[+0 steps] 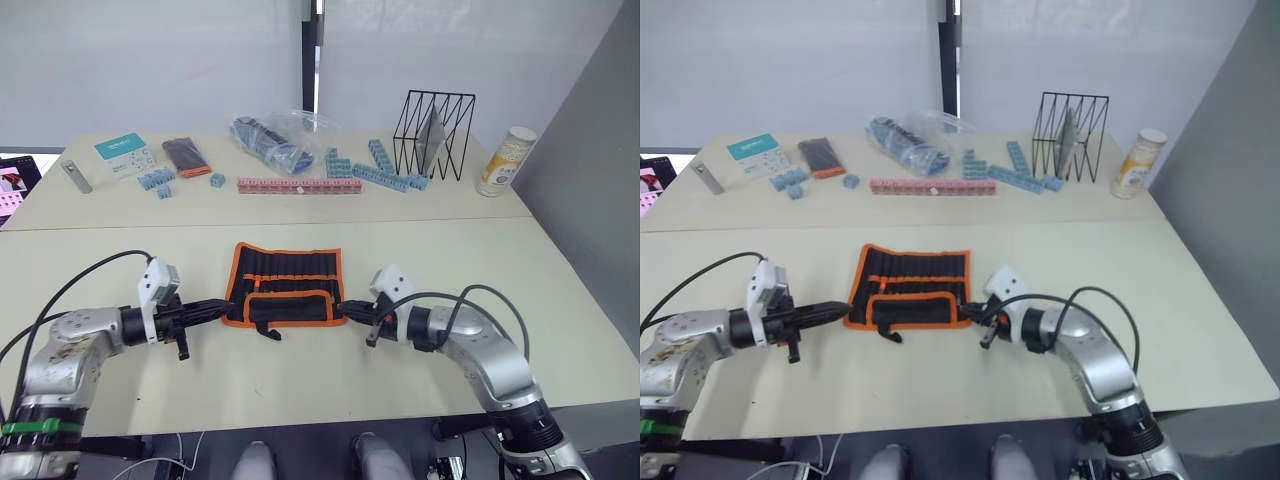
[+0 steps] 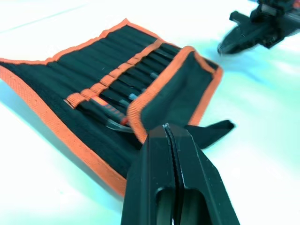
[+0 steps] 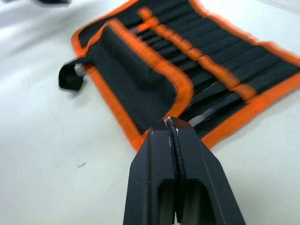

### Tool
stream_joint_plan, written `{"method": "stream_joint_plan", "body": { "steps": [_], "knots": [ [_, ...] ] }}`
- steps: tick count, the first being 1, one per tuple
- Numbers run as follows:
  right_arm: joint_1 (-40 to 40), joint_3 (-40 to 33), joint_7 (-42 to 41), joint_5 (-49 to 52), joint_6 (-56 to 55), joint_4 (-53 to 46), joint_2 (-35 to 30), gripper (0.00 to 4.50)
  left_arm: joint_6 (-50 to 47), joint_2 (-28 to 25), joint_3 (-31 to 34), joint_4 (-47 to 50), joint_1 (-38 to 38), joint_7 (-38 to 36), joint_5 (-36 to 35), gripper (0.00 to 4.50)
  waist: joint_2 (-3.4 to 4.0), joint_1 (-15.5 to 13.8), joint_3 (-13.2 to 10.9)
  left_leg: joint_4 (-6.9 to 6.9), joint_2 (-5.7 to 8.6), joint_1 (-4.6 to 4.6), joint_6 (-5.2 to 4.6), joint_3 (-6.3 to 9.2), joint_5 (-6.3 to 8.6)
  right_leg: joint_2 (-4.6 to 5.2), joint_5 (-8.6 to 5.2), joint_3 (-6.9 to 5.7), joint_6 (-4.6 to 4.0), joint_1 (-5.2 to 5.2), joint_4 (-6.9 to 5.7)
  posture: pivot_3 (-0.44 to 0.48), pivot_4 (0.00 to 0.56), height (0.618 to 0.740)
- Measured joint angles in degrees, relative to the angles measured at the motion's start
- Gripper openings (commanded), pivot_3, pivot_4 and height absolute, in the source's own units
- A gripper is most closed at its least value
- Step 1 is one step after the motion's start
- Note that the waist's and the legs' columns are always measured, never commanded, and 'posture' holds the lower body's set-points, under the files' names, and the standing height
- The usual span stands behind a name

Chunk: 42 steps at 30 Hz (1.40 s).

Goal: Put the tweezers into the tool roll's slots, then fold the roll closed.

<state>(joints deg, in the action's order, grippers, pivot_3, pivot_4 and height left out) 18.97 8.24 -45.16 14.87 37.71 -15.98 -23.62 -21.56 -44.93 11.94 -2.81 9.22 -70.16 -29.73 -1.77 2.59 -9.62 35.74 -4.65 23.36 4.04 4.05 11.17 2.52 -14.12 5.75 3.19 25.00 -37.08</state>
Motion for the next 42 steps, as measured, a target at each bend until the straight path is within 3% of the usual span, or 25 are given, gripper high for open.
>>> {"method": "stream_joint_plan", "body": {
  "steps": [8,21,28,29,35,36,40,42],
  "knots": [
    [0.55,-2.52,5.93,2.56,9.04,2.18,2.81,2.56,-1.59,-0.67,4.79,6.90,-5.86,2.12,-2.26,0.00,-0.02,0.06,-0.03,0.04,-0.01,-0.02,0.00,0.00,0.00,-0.01,-0.16,0.00,-0.34,0.02,0.00,0.000,0.150,0.717],
    [6.27,-6.71,11.07,9.30,17.68,11.19,9.89,2.56,-0.06,1.48,7.87,13.61,-7.27,6.22,-4.37,0.00,-0.02,0.42,-0.04,0.04,-0.04,-0.07,-0.01,0.00,-0.01,-0.04,0.04,0.00,-0.10,-0.01,-0.02,0.000,0.150,0.717],
    [10.83,-8.49,11.50,11.26,17.72,18.40,12.17,2.56,-1.29,-2.15,10.55,15.86,-8.26,7.18,-5.12,0.00,-0.04,1.28,-0.06,0.04,-0.06,-0.05,-0.01,0.00,-0.01,-0.07,0.05,0.00,-0.09,0.01,-0.03,0.000,0.150,0.717],
    [11.36,-9.00,11.55,11.48,17.72,19.33,12.69,2.60,-1.99,-3.60,11.50,15.87,-8.27,6.08,-6.23,0.55,-0.06,1.36,-0.07,0.03,-0.07,-0.05,-0.01,0.00,-0.01,-0.08,0.05,0.00,-0.09,0.02,-0.04,0.000,0.150,0.717],
    [12.33,-10.90,11.78,13.39,17.72,22.01,13.75,2.60,-5.04,-8.17,16.75,16.94,-10.58,1.29,-11.22,2.48,0.01,1.51,-0.10,-0.02,-0.07,-0.06,-0.01,-0.01,-0.01,-0.07,0.04,0.00,-0.09,0.03,-0.04,0.000,0.150,0.717],
    [12.45,-10.94,11.79,13.44,17.69,22.27,13.76,2.03,-5.10,-8.16,16.77,16.99,-11.03,1.17,-11.34,2.82,0.01,1.51,-0.11,-0.03,-0.08,-0.06,-0.01,-0.01,-0.01,-0.08,0.04,0.00,-0.10,0.04,-0.04,0.000,0.150,0.717],
    [12.72,-11.17,12.41,13.50,17.51,23.29,13.94,0.69,-4.81,-7.39,16.72,17.22,-11.15,1.78,-11.31,4.17,0.00,1.48,-0.11,-0.01,-0.08,-0.07,-0.01,-0.01,-0.01,-0.08,0.04,0.00,-0.10,0.02,-0.03,0.000,0.150,0.717],
    [13.25,-11.08,12.42,13.58,17.51,23.29,14.40,0.07,-4.58,-6.87,16.33,17.24,-11.10,2.07,-11.10,4.50,0.00,1.48,-0.10,-0.01,-0.08,-0.07,-0.01,-0.01,-0.01,-0.09,0.05,0.00,-0.10,0.02,-0.04,0.000,0.150,0.717]
  ]
}}
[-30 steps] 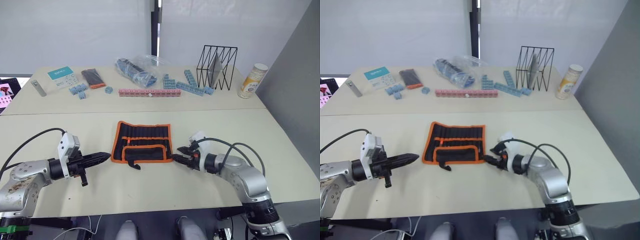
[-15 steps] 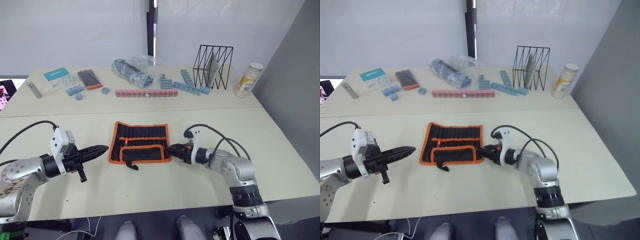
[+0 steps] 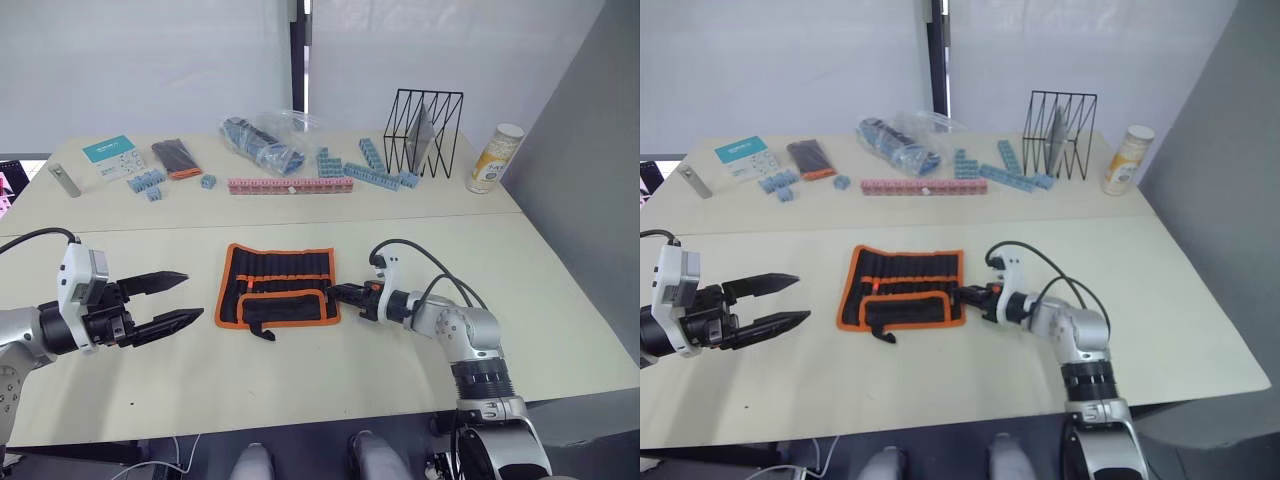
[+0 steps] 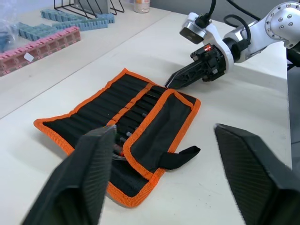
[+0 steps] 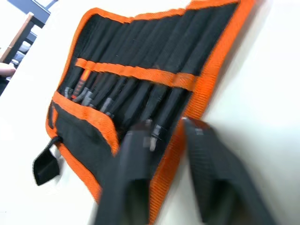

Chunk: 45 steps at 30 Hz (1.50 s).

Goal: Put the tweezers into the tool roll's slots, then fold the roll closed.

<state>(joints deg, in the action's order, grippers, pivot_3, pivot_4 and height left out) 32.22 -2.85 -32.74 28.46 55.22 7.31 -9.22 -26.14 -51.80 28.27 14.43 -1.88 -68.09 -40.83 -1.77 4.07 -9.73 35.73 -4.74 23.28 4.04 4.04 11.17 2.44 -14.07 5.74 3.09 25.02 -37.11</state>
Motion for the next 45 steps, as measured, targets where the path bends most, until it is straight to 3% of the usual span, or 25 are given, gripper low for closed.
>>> {"method": "stream_joint_plan", "body": {
  "steps": [14,17,22,30,44,45],
  "knots": [
    [-0.04,-0.56,1.03,1.91,-0.02,-0.42,-0.24,0.02,2.53,1.54,-2.50,-2.96,1.78,-0.03,1.36,4.50,0.01,-0.03,0.00,0.01,0.00,0.03,0.00,0.00,0.00,0.00,0.01,0.00,0.00,0.01,0.00,0.000,0.150,0.717],
    [-0.80,-0.67,2.29,1.83,0.21,-1.74,-1.98,0.77,3.63,1.55,-2.60,-4.32,1.83,-0.30,2.03,4.50,0.01,-0.22,-0.01,0.01,0.01,0.06,0.00,0.00,0.00,0.01,0.01,0.00,0.00,0.01,0.01,0.000,0.150,0.717],
    [-3.26,-0.45,3.48,2.42,3.50,-6.16,-3.61,2.50,4.76,1.82,-2.94,-5.41,1.78,-0.90,2.52,4.50,0.01,-0.07,-0.01,-0.03,0.00,0.08,0.00,0.00,0.00,0.00,0.01,0.00,0.00,0.07,-0.01,0.000,0.150,0.717],
    [-1.89,-1.51,5.88,3.93,5.50,-4.89,-2.15,2.50,6.24,2.10,-3.74,-6.66,1.68,-1.43,2.82,4.50,-0.01,0.12,0.00,0.02,-0.01,-0.01,0.00,0.00,0.00,-0.01,0.02,0.00,-0.03,0.01,-0.01,0.000,0.150,0.717],
    [4.81,-3.10,6.68,4.30,4.37,6.16,4.00,2.50,8.72,2.71,-3.95,-8.46,1.15,-2.24,3.78,4.50,0.00,1.65,0.00,-0.02,-0.07,-0.07,-0.03,-0.01,-0.02,-0.08,0.11,0.00,-0.06,0.02,-0.08,0.000,0.150,0.717],
    [4.81,-3.40,6.54,4.43,4.34,6.41,3.98,2.26,8.75,2.71,-3.95,-8.54,1.00,-2.27,3.79,4.50,0.00,1.64,0.00,-0.02,-0.08,-0.06,-0.03,-0.01,-0.02,-0.08,0.11,0.00,-0.06,0.02,-0.08,0.000,0.150,0.717]
  ]
}}
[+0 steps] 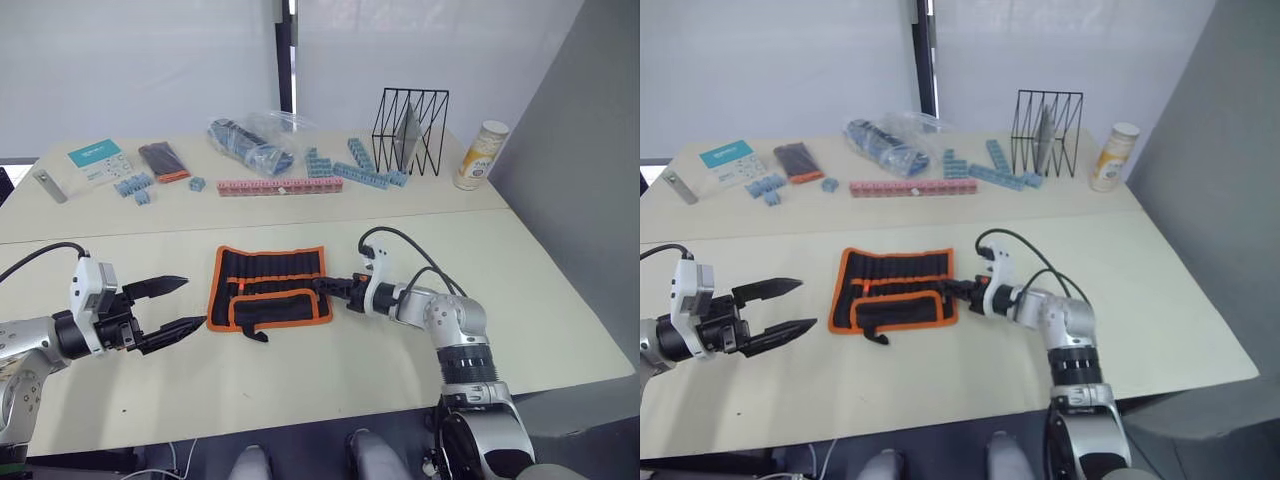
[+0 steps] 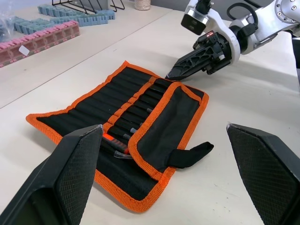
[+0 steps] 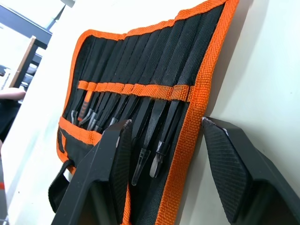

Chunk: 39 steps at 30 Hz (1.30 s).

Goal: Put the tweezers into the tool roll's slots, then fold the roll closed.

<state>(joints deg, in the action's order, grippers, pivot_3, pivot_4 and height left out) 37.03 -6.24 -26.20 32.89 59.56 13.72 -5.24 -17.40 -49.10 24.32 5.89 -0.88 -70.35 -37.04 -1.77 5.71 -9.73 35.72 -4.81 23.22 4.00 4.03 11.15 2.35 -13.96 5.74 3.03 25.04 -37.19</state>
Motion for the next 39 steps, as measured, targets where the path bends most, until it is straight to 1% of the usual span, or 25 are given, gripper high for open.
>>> {"method": "stream_joint_plan", "body": {
  "steps": [7,12,21,26,33,35,38,39],
  "knots": [
    [-0.02,-0.81,-0.94,0.77,0.05,-0.14,-0.25,0.03,0.89,0.01,0.01,-0.36,-0.87,-0.23,0.48,4.50,-0.03,-0.07,0.02,0.01,0.00,-0.02,0.00,0.00,0.00,0.00,0.00,0.00,0.00,-0.03,0.01,0.000,0.150,0.717],
    [-0.06,-0.89,-0.74,1.00,-0.40,-0.14,-0.18,0.03,1.40,0.02,0.01,-0.68,-1.22,-0.55,0.91,4.50,-0.05,-0.12,0.03,0.09,0.00,-0.06,-0.03,0.00,-0.02,0.00,-0.11,0.00,-0.18,-0.10,0.02,0.000,0.150,0.717],
    [-1.21,-2.13,0.46,2.62,0.84,-2.42,-0.32,0.03,2.59,0.02,-0.45,-2.27,-1.10,-0.83,1.19,4.50,-0.03,-0.29,0.02,0.05,0.01,0.06,-0.04,0.01,-0.02,0.00,0.00,0.00,0.00,-0.02,0.02,0.000,0.150,0.717],
    [-3.40,-5.90,1.42,6.20,7.23,-6.77,-4.69,0.03,3.44,0.07,-0.84,-3.13,-0.99,-1.15,1.74,4.50,0.01,-1.71,-0.02,0.00,0.03,0.23,-0.03,0.01,-0.02,0.02,-0.02,0.00,0.03,0.11,0.09,0.000,0.150,0.717],
    [-2.63,-8.73,3.19,9.04,12.87,-8.89,-6.49,0.03,4.00,0.47,-1.85,-3.23,-0.30,-1.35,2.43,4.50,0.11,-1.62,-0.10,-0.01,0.02,0.22,-0.03,0.00,-0.02,0.02,-0.02,0.00,0.02,0.13,0.08,0.000,0.150,0.717],
    [-0.91,-10.13,4.88,9.07,13.94,-8.59,-6.11,0.03,4.35,0.53,-2.01,-3.29,-0.26,-1.48,2.63,4.50,0.11,-1.54,-0.10,-0.01,0.02,0.21,-0.03,0.00,-0.02,0.01,-0.02,0.00,0.02,0.14,0.07,0.000,0.150,0.717],
    [2.00,-12.09,8.76,9.39,15.38,-9.05,-2.71,0.03,4.57,0.83,-2.15,-3.32,-0.01,-1.54,2.97,4.50,0.12,-1.51,-0.10,-0.06,0.01,0.19,-0.03,0.00,-0.02,0.00,-0.01,0.00,0.02,0.14,0.05,0.000,0.150,0.717],
    [2.07,-12.19,8.95,9.41,15.48,-9.13,-2.53,0.03,4.57,0.84,-2.15,-3.33,-0.01,-1.54,2.97,4.50,0.12,-1.51,-0.10,-0.06,0.01,0.19,-0.03,0.01,-0.02,0.00,-0.01,0.00,0.02,0.14,0.05,0.000,0.150,0.717]
  ]
}}
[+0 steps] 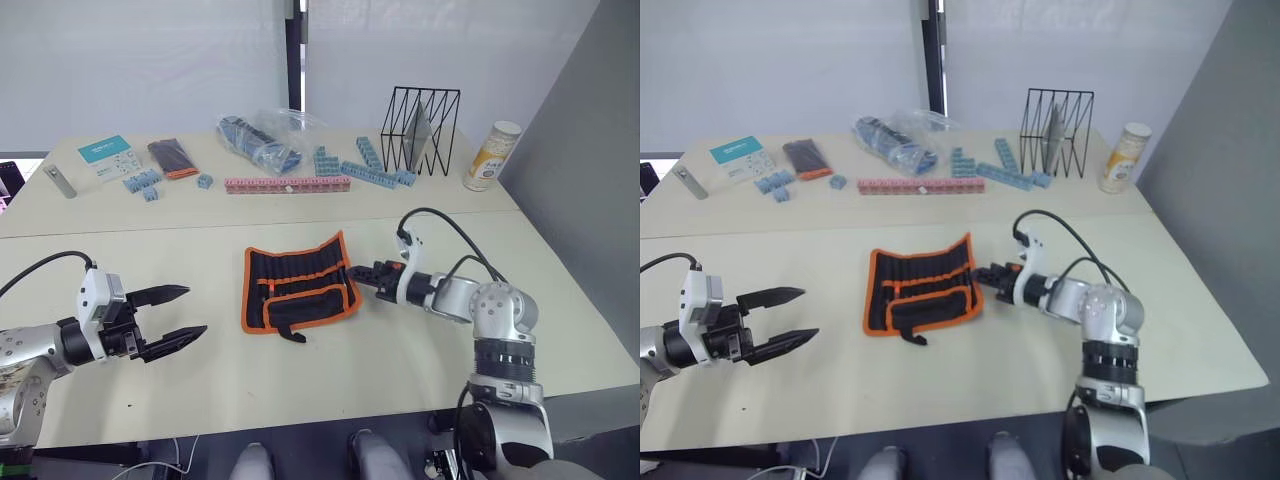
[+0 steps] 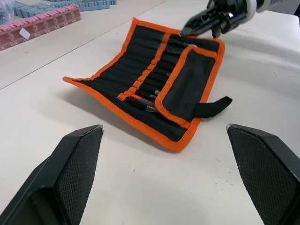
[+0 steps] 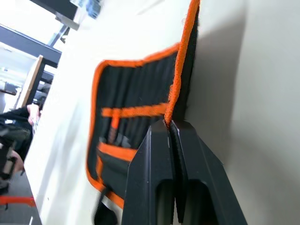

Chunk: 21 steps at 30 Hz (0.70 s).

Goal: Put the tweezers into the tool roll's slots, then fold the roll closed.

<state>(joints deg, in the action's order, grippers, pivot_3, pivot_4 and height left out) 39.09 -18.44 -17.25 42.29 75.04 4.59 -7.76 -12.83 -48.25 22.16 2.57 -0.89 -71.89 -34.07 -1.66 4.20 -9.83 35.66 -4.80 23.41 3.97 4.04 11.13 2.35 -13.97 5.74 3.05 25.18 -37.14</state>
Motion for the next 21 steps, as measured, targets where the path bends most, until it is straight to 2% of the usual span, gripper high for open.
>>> {"method": "stream_joint_plan", "body": {
  "steps": [6,13,21],
  "knots": [
    [0.80,-1.10,11.53,0.57,1.73,-3.44,12.59,0.03,-0.02,0.20,-1.03,-0.08,0.41,-0.02,0.17,4.50,0.02,-0.03,-0.01,-0.04,0.00,0.06,0.00,0.00,0.00,0.00,0.00,-0.01,-0.01,0.05,0.00,0.000,0.150,0.717],
    [0.45,4.61,19.30,-2.35,-1.97,-4.76,13.36,0.03,-0.20,0.20,-1.42,0.24,0.90,0.36,0.21,4.50,0.04,-0.11,-0.02,-0.01,-0.01,0.03,0.00,0.01,0.00,0.01,0.00,-0.02,-0.01,0.03,0.00,0.000,0.150,0.717],
    [-0.87,14.22,19.22,-6.57,-12.64,1.55,13.43,0.03,-0.41,0.20,-2.16,0.61,0.99,0.99,0.22,4.50,0.04,0.00,-0.02,-0.01,-0.01,-0.02,-0.01,0.01,-0.01,0.01,0.01,-0.02,-0.02,-0.02,-0.01,0.000,0.150,0.717]
  ]
}}
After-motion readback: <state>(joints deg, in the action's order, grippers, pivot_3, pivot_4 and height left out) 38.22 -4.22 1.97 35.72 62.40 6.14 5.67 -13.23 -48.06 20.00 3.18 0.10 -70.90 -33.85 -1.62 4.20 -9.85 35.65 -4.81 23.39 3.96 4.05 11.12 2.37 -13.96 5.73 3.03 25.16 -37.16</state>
